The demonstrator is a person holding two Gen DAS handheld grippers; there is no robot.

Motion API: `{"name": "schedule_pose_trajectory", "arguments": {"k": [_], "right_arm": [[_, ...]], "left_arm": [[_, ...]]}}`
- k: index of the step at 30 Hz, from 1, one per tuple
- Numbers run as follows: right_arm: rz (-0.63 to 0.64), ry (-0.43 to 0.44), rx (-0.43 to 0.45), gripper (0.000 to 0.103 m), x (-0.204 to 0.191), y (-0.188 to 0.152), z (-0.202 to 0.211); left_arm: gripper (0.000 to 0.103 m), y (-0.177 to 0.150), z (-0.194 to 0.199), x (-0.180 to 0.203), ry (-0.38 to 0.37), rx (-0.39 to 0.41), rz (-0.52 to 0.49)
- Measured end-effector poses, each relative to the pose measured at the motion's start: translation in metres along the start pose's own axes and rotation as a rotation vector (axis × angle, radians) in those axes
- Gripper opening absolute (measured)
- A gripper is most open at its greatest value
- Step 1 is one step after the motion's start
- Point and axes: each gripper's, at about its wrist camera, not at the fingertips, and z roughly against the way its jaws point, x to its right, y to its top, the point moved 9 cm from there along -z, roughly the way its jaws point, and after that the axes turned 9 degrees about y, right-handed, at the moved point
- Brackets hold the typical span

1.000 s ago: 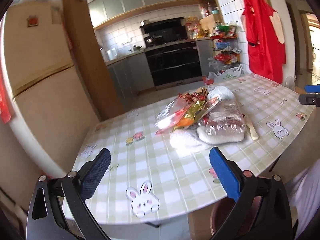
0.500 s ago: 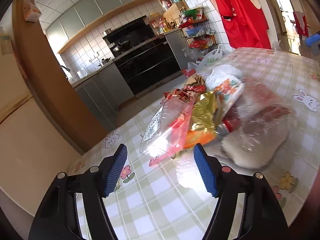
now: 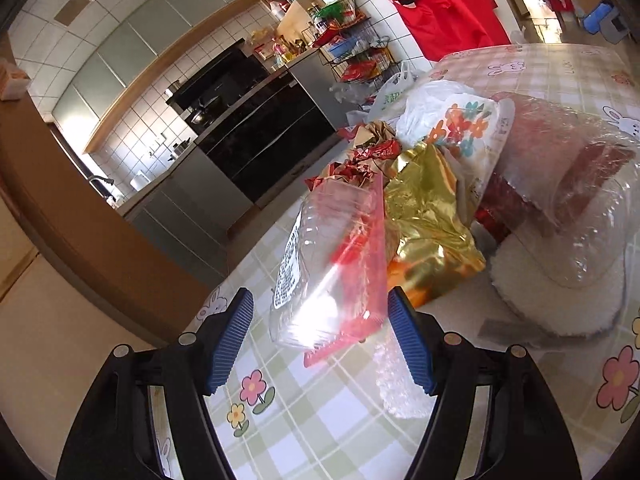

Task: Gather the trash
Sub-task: 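Grasp the clear red-labelled plastic package with the left tool and lift, then grasp the white plastic bag with the right tool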

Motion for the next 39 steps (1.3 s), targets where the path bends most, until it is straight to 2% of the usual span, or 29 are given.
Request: {"name": "schedule_pose_trajectory", "arguments": {"k": [4,7,9,10,11,14,20,23,26,30,32,37,39], "right_arm": [[0.009,-0.01,-0.009,0.098,0.0,0.0,0.001],[0.018,-0.017,-0.018,0.098,0.0,0.0,0.001],[0.023,-0.017,-0.022,0.098,-0.001,0.002,0.0],[0.026,-0.017,-0.023,0.098,-0.002,0.002,-0.001],[0.028,-0.015,-0.025,0.098,-0.004,0.002,-0.002],[0.035,0.002,-0.027,0.098,-0.01,0.003,-0.006],[0.041,0.033,-0.046,0.098,-0.025,-0.002,-0.018],[0.044,0.047,-0.044,0.098,-0.03,-0.001,-0.02],[0.049,0.07,-0.044,0.098,-0.029,0.006,-0.023],[0.044,0.101,-0.027,0.097,-0.016,0.04,-0.04],[0.043,0.082,-0.028,0.098,-0.005,0.062,-0.06],[0.045,0.053,-0.038,0.097,0.022,0.102,-0.116],[0.018,0.072,-0.05,0.097,0.028,0.113,-0.138]], "left_arm": [[0.068,0.0,-0.009,0.009,0.002,0.006,-0.055],[0.067,-0.002,-0.018,0.011,-0.016,-0.013,-0.05],[0.05,-0.004,-0.022,0.009,-0.024,-0.035,-0.022],[0.042,-0.005,-0.022,0.007,-0.001,-0.033,-0.023],[0.04,-0.007,-0.021,0.006,0.007,-0.033,-0.017],[0.039,-0.009,-0.011,-0.002,-0.009,-0.022,0.054],[0.036,-0.013,0.015,-0.04,0.03,-0.012,0.232],[0.036,-0.018,0.029,-0.057,-0.002,-0.026,0.353],[0.036,-0.024,0.046,-0.066,0.004,-0.023,0.409],[0.036,-0.034,0.071,-0.079,-0.007,-0.027,0.575],[0.036,-0.035,0.081,-0.084,-0.007,-0.031,0.648],[0.036,-0.044,0.109,-0.087,0.009,-0.034,0.727],[0.036,-0.052,0.119,-0.089,0.024,-0.048,0.76]]}}
